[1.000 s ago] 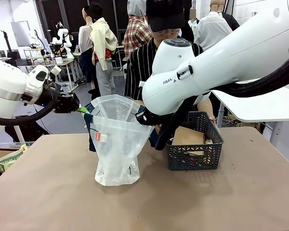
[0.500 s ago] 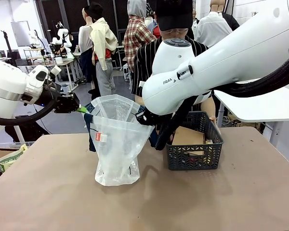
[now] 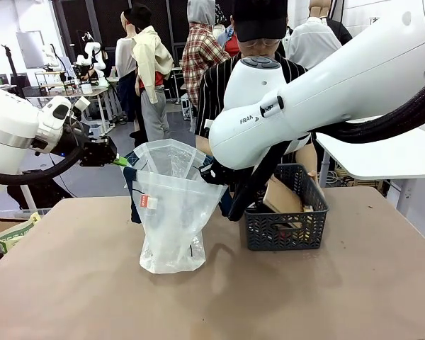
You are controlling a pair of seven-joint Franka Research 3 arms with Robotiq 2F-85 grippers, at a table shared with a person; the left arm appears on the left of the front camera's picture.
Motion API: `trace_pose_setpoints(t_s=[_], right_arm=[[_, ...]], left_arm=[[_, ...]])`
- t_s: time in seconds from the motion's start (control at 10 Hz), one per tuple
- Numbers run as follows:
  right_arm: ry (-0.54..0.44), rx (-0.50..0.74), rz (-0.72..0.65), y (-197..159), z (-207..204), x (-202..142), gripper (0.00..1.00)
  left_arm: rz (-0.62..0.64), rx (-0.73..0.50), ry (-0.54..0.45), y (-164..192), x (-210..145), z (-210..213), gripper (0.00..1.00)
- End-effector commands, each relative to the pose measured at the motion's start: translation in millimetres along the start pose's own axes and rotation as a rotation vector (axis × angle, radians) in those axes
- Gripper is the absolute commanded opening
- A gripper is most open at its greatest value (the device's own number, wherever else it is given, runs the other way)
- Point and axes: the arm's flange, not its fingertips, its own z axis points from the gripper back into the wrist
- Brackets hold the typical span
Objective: Transfer purchased items from the store into the shopping bag.
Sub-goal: Move the Reusable shopping bag to the right side of the table.
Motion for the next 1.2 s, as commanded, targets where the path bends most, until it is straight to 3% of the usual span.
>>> trace_pose_setpoints(t_s=[0.0, 1.1], right_arm=[[0.002, 0.014, -0.003, -1.7, 1.1, -0.3, 0.0], [0.002, 0.014, -0.003, -1.7, 1.1, -0.3, 0.0]], left_arm=[[-0.002, 0.001, -0.004, -0.5, 0.9, 2.1, 0.0], [-0.002, 0.001, -0.004, -0.5, 0.9, 2.1, 0.0]])
